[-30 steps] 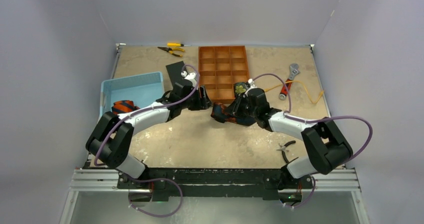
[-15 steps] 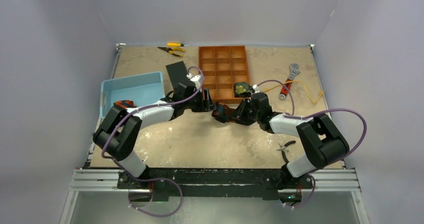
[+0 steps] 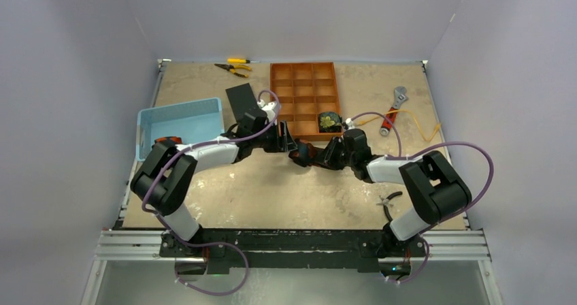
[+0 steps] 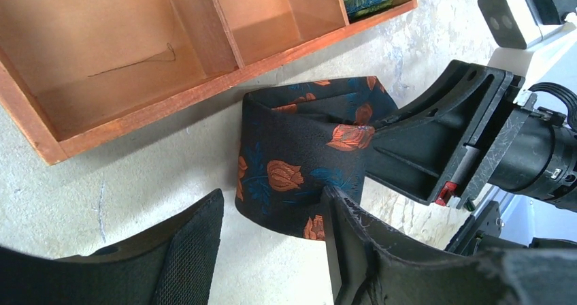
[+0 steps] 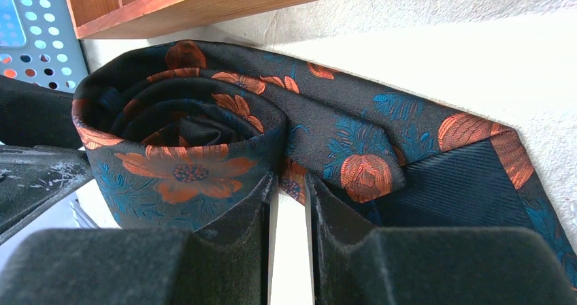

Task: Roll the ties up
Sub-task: Roll the tie at the center of the board.

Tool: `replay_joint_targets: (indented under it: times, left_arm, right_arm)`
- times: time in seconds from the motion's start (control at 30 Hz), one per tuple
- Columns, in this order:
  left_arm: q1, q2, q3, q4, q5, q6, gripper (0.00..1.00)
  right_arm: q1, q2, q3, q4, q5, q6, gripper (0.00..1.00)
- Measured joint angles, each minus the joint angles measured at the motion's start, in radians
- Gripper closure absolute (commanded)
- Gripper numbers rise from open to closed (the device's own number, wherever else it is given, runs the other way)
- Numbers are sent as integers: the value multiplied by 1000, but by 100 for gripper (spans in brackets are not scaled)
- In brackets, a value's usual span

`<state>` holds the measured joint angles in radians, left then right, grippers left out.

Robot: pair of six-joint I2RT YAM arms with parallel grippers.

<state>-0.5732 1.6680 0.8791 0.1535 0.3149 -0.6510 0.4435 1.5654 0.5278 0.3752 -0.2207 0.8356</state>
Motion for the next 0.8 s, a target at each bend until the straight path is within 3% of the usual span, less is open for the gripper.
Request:
replay_joint_targets:
  times: [0.17, 0.33, 0.43, 0.63, 0.8]
  left_arm:
    - [-29, 0, 12, -10, -10, 5, 48]
    - [-69, 2, 59, -33, -34, 24, 48]
    - [-72, 2, 68, -42, -48, 35, 48]
    - [-74, 2, 68, -66, -70, 47, 49]
    - [-81, 2, 68, -65, -79, 47, 49]
  right_arm:
    - [-1, 1, 0, 2, -2, -3, 70]
    - [-1, -64, -2, -61, 34, -7, 42]
    - [-1, -171, -8, -130, 73, -16, 33]
    - [-2, -355, -6, -199, 97, -26, 28]
    - [-1, -299, 54, -235, 68, -26, 27]
